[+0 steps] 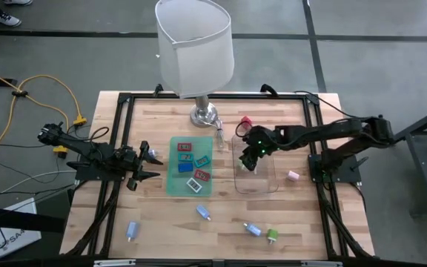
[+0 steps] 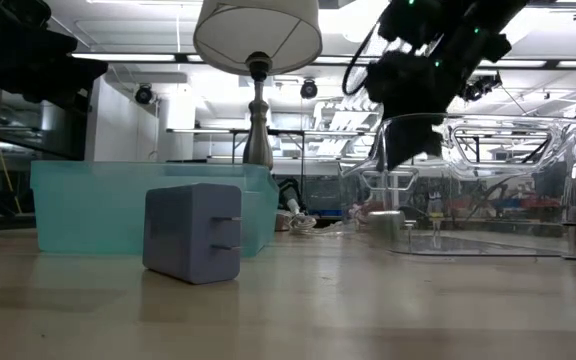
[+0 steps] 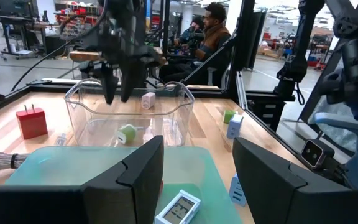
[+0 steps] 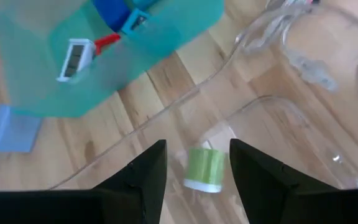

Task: Pick & Place Office items
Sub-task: Put the red charger adapter into the transparent bin

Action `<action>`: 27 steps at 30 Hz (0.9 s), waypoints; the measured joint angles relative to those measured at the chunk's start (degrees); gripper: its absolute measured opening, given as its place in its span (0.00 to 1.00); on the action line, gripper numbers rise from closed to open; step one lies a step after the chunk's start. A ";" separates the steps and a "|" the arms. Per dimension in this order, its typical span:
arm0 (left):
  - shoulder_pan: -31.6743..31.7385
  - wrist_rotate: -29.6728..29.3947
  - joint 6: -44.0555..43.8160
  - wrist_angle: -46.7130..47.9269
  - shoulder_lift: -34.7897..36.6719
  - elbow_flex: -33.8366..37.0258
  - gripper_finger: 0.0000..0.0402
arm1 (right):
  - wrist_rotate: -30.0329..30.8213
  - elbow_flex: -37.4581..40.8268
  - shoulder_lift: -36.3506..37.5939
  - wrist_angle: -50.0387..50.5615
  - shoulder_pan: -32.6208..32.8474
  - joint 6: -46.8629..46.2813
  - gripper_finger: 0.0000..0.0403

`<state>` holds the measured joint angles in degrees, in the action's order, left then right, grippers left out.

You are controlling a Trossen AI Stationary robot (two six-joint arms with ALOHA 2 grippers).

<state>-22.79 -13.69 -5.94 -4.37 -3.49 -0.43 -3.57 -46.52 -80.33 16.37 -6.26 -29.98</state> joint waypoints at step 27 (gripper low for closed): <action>0.00 0.00 -0.02 0.01 0.00 0.00 0.46 | 0.54 -8.71 6.61 4.62 -16.58 21.27 0.40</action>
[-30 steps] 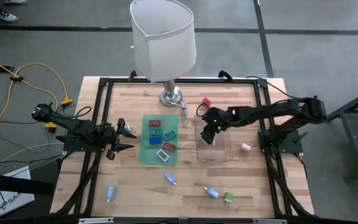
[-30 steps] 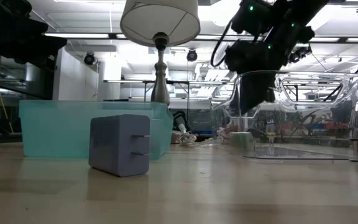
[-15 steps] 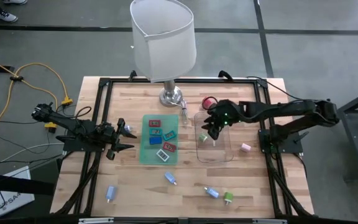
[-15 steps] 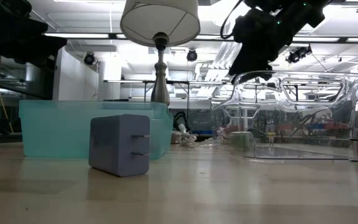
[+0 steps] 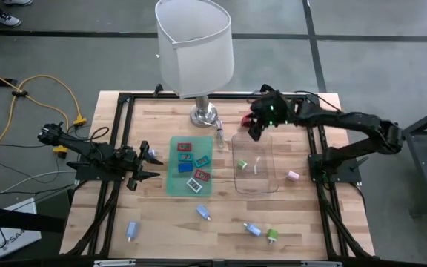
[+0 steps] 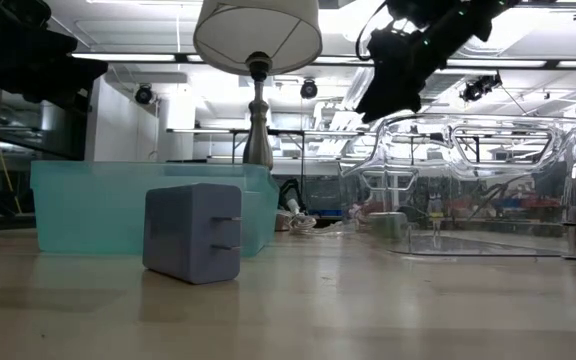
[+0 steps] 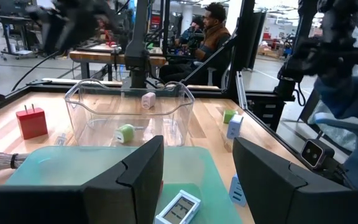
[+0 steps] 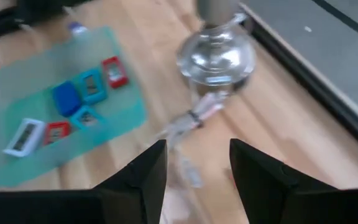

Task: Pick & Place Office items
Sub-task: Put the red charger adapter into the transparent bin

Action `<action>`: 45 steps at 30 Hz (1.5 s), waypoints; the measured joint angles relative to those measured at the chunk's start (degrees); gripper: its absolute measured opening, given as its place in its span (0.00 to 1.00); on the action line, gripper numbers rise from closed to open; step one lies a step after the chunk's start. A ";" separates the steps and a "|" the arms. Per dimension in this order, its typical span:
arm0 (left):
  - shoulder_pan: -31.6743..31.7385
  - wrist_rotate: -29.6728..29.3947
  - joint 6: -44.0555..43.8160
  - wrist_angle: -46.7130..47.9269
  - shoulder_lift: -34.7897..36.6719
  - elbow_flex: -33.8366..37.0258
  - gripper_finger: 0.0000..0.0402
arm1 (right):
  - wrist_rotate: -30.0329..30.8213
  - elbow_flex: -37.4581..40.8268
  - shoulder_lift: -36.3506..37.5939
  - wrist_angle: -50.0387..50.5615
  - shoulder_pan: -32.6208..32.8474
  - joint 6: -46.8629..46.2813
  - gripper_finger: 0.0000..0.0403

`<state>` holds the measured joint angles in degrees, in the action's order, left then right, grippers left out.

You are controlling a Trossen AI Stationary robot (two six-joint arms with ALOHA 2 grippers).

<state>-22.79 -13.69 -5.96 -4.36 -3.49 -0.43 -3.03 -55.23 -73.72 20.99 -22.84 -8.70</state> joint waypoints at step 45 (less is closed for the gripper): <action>0.00 0.00 0.02 -0.01 0.00 0.00 0.46 | -2.14 -34.61 -29.85 38.29 -14.41 12.92 0.41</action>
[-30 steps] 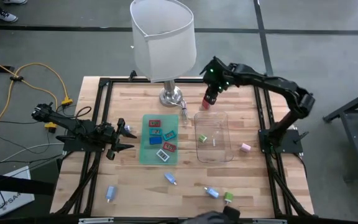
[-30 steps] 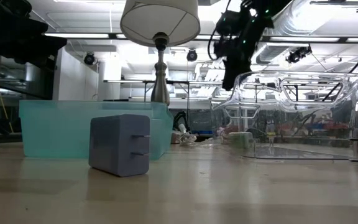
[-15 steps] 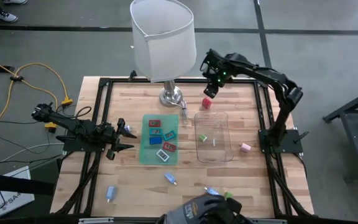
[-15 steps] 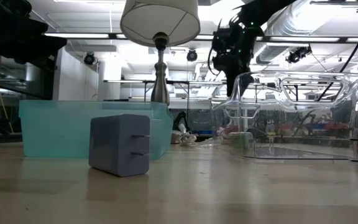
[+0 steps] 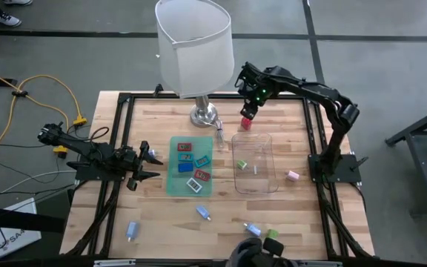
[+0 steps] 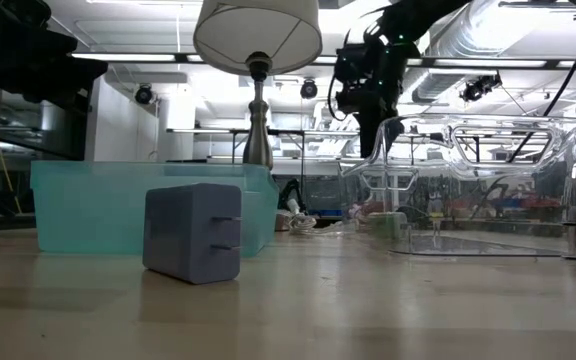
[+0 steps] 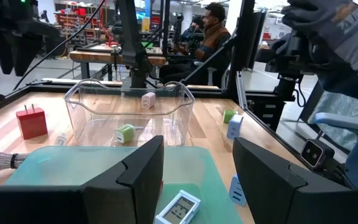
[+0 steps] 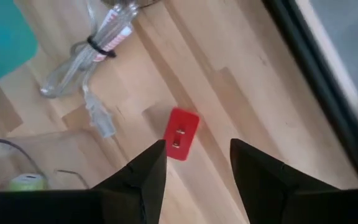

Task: Pick & Place Office items
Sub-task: Put the red charger adapter into the transparent bin

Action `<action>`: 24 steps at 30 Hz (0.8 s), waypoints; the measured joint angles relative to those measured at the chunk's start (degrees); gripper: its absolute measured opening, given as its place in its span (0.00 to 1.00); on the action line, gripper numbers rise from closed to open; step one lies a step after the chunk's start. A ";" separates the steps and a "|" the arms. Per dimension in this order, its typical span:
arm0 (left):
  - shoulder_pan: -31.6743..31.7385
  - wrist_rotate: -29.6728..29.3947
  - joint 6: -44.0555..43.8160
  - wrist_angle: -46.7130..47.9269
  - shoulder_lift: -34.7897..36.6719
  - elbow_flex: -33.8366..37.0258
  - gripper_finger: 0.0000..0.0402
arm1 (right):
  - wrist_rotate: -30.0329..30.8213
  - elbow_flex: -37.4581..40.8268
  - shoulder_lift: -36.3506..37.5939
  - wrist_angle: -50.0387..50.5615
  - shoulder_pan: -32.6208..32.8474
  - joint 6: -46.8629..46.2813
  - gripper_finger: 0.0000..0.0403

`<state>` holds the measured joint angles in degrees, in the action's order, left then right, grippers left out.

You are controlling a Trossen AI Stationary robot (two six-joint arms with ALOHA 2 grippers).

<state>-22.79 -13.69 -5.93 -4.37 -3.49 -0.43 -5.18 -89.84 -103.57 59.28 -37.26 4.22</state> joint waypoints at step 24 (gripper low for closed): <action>0.00 0.00 0.00 0.01 0.00 0.00 0.46 | 3.70 0.90 -4.61 -1.26 2.64 -11.65 0.57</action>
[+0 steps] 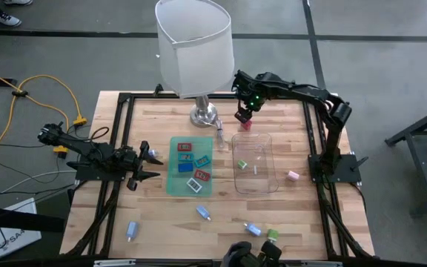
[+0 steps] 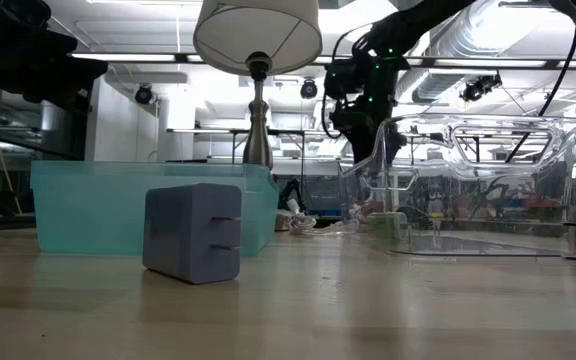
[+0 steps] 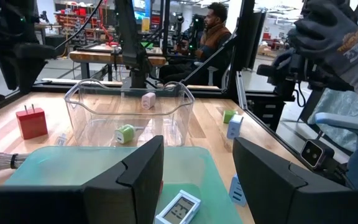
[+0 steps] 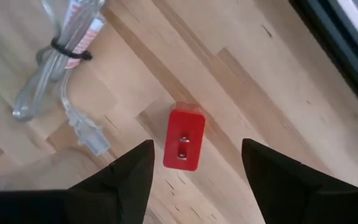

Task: Pick & Place Office items
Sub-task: Put the red charger adapter into the transparent bin

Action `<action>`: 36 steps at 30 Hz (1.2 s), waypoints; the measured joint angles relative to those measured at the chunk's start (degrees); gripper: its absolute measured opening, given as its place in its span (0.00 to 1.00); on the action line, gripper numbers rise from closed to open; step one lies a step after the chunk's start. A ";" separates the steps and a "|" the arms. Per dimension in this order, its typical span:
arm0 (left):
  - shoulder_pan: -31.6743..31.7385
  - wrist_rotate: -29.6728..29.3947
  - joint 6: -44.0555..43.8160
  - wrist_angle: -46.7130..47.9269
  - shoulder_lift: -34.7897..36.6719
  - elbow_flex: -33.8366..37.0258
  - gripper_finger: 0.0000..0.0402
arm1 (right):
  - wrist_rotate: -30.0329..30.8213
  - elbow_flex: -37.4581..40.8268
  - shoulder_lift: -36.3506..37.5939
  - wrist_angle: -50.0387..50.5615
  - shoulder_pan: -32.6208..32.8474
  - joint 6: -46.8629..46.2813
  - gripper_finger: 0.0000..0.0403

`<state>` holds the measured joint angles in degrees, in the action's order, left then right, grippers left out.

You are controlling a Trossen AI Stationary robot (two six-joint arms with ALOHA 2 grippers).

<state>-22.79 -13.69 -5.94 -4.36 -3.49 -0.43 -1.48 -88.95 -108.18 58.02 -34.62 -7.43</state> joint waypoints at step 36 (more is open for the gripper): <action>-0.01 0.00 -0.01 -0.01 0.00 0.00 0.46 | 1.23 3.07 -3.85 0.62 2.44 -5.02 0.57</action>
<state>-22.80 -13.69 -5.95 -4.37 -3.49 -0.43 -0.25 -85.88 -112.03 58.64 -32.18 -12.45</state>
